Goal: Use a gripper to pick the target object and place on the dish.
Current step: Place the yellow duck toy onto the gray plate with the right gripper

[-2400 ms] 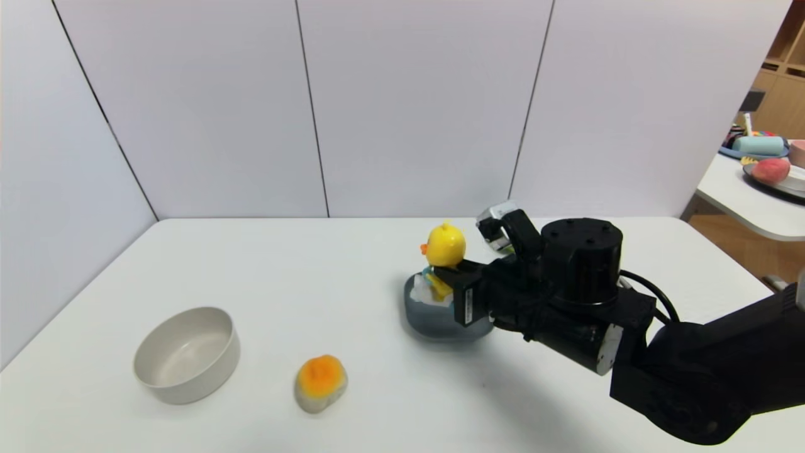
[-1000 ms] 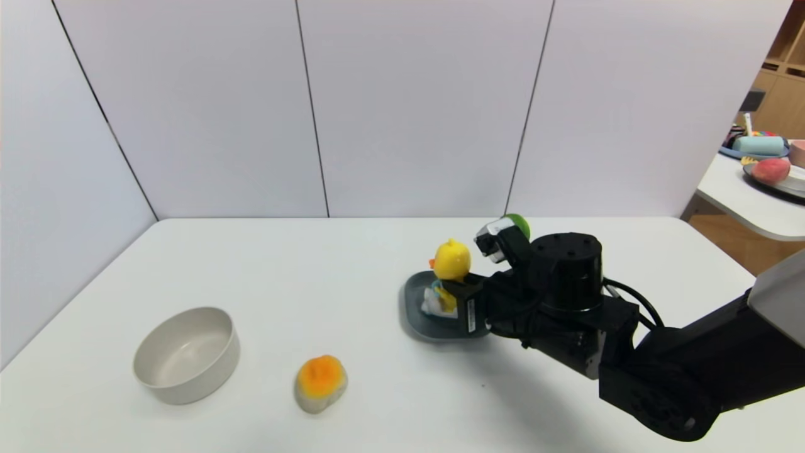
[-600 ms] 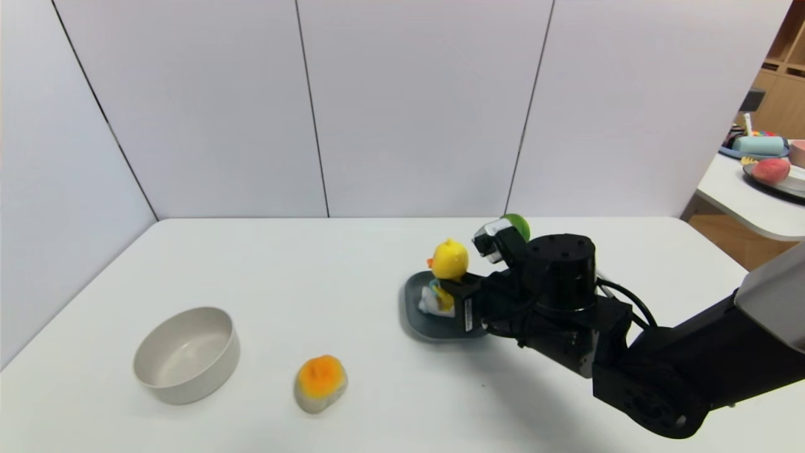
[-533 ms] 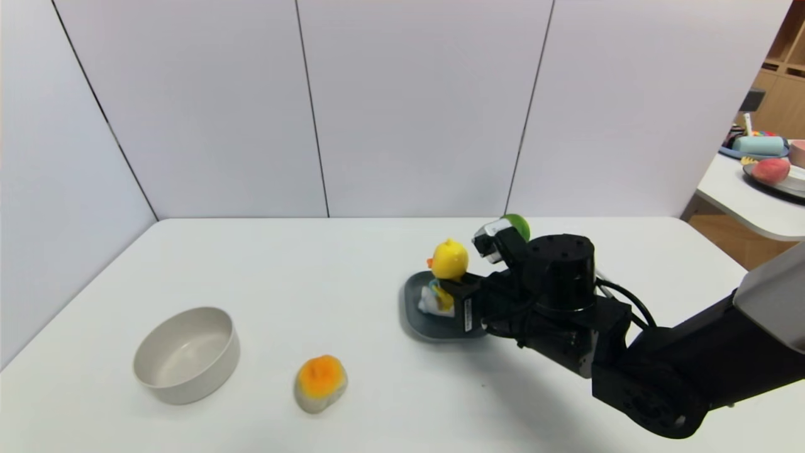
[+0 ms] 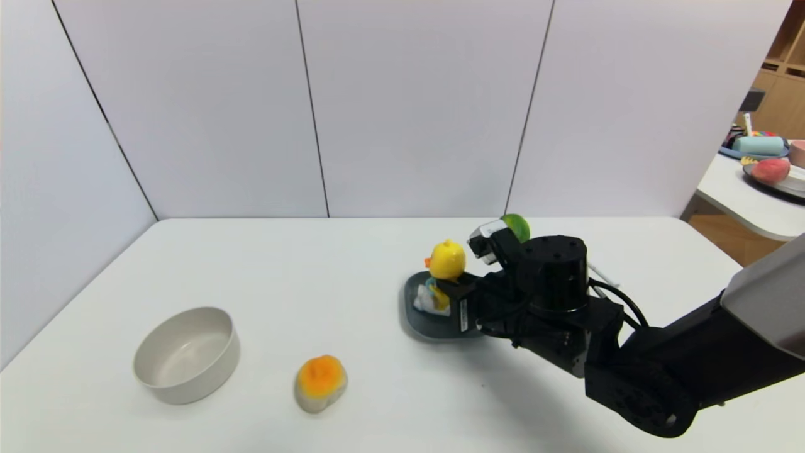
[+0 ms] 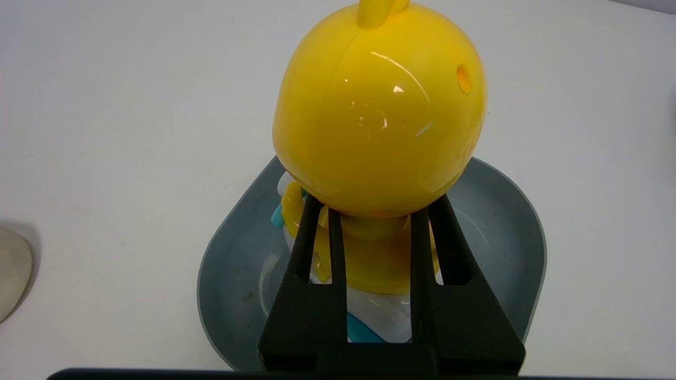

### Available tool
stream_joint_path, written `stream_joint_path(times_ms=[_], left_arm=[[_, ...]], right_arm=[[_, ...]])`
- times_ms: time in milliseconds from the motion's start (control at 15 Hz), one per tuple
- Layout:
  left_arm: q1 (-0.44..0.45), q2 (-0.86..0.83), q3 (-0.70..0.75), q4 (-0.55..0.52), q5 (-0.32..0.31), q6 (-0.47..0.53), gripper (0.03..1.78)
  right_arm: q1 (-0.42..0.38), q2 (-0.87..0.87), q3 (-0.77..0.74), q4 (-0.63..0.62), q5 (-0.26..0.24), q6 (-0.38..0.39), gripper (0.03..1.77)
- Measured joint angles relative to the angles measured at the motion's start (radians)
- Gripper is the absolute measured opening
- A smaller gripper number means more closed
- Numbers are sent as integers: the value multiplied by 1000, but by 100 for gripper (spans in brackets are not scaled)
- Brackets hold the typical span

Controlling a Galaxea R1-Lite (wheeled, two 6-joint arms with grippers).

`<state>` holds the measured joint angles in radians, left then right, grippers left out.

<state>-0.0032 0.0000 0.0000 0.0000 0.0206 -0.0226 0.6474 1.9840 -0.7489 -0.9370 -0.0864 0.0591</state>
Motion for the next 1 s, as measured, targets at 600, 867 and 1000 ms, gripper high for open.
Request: stream_joint_path(times_ms=[600,867,1000], left_arm=[[0,0,0,0,0,0,169],[0,0,0,0,0,0,169],[0,0,0,0,0,0,169]], right_arm=[[-2,2,0,-1,-10,1,125],[-1,-12,-6,7,-9,1,143],[0,-24,-7,10,-8,1,149]])
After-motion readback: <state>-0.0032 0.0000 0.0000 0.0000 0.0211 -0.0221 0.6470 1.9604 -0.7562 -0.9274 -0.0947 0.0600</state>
